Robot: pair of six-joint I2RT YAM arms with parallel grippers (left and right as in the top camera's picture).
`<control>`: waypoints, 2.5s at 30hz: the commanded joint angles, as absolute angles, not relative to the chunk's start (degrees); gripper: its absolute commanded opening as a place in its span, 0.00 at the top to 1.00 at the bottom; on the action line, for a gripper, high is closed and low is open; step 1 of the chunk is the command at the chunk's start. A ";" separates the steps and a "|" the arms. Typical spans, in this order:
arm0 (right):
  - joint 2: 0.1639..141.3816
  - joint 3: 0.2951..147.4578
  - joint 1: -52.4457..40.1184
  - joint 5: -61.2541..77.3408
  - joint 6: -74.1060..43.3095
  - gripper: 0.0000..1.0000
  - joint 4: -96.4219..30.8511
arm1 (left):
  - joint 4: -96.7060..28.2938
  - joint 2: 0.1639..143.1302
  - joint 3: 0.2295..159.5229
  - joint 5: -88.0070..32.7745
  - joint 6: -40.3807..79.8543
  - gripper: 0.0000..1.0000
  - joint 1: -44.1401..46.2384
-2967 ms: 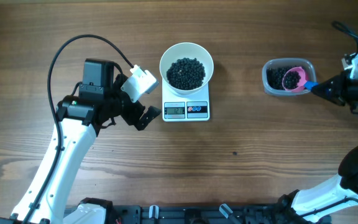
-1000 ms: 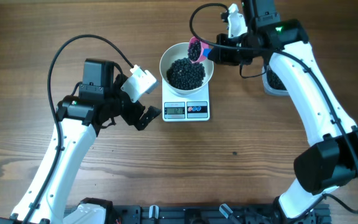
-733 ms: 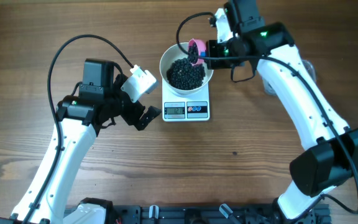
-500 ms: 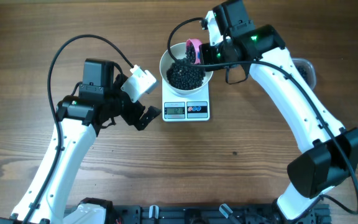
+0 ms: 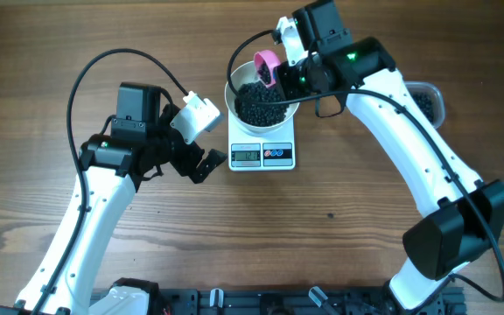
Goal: Scoop item into bowl and weigh 150g on scale
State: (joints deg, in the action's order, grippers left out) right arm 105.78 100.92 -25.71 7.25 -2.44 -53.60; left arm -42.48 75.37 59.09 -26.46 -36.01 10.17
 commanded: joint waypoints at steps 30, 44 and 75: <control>106.52 102.41 -20.25 20.78 -5.89 0.96 -53.34 | -42.52 74.63 59.13 -26.98 -37.10 0.00 10.39; 106.52 102.41 -0.16 51.16 -4.43 0.96 -53.30 | -42.50 74.63 59.13 -26.98 -37.08 0.00 10.39; 106.52 102.41 2.15 55.77 -5.98 0.96 -52.90 | -42.50 74.63 59.13 -26.98 -37.08 0.00 10.39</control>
